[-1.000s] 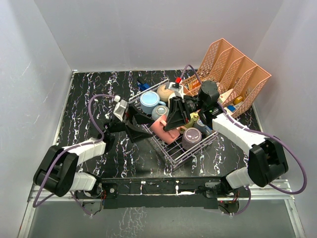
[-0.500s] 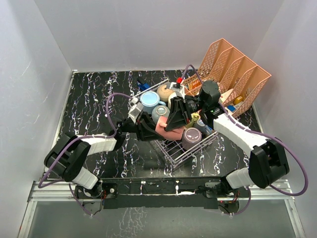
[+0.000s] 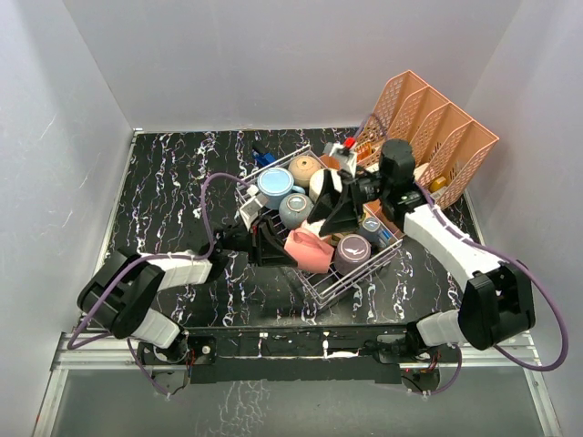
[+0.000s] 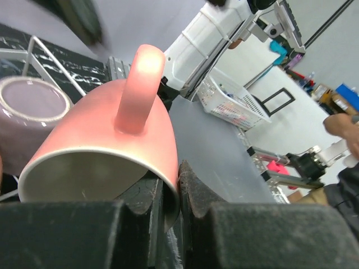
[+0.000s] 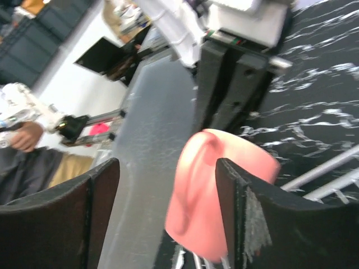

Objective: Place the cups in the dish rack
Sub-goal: Turn the cup upside down in the dish rack.

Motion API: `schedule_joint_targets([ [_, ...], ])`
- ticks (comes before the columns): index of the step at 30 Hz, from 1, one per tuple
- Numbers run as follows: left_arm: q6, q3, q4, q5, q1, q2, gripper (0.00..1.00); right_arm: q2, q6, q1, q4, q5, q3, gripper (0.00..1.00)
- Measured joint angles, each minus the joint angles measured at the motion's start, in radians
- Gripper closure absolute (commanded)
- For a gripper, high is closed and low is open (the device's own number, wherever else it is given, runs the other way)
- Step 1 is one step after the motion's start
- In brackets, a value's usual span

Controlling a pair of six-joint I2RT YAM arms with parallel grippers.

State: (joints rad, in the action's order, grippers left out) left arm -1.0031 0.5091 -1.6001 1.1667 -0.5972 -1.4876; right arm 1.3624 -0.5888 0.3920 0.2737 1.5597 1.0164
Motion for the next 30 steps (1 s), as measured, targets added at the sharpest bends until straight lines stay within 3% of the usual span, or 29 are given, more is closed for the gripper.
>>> schedule_joint_targets([
  [3, -0.039, -0.053, 0.022, -0.012, 0.006, 0.035, 1.00, 0.002, 0.155, -0.081, -0.145, -0.027, 0.064, 0.18],
  [6, -0.082, -0.100, 0.041, -0.026, 0.012, 0.107, 1.00, 0.042, 0.461, -0.140, -0.478, -0.151, 0.261, 0.18],
  [7, -0.099, -0.110, 0.045, -0.029, 0.013, 0.138, 1.00, 0.085, 0.646, -0.146, -0.661, -0.261, 0.412, 0.17],
  [8, -0.111, -0.114, 0.045, -0.032, 0.014, 0.164, 1.00, 0.092, 0.692, -0.148, -0.694, -0.285, 0.441, 0.16],
  [10, -0.138, -0.114, 0.056, -0.040, 0.016, 0.224, 1.00, 0.101, 0.871, -0.144, -0.825, -0.390, 0.520, 0.05],
  [11, -0.151, -0.114, 0.066, -0.043, 0.016, 0.253, 1.00, 0.091, 0.961, -0.143, -0.875, -0.438, 0.532, 0.01],
  [16, -0.229, -0.088, 0.175, -0.041, 0.017, 0.339, 1.00, 0.000, 1.434, -0.142, -1.106, -0.579, 0.529, 0.00],
  [22, -0.367, -0.012, 0.262, -0.030, 0.019, 0.312, 1.00, -0.139, 1.904, -0.142, -1.234, -0.607, 0.502, 0.00],
  [30, -0.693, 0.062, 0.106, -0.003, 0.016, 0.147, 1.00, -0.510, 2.285, -0.138, -1.051, -0.562, 0.190, 0.02],
])
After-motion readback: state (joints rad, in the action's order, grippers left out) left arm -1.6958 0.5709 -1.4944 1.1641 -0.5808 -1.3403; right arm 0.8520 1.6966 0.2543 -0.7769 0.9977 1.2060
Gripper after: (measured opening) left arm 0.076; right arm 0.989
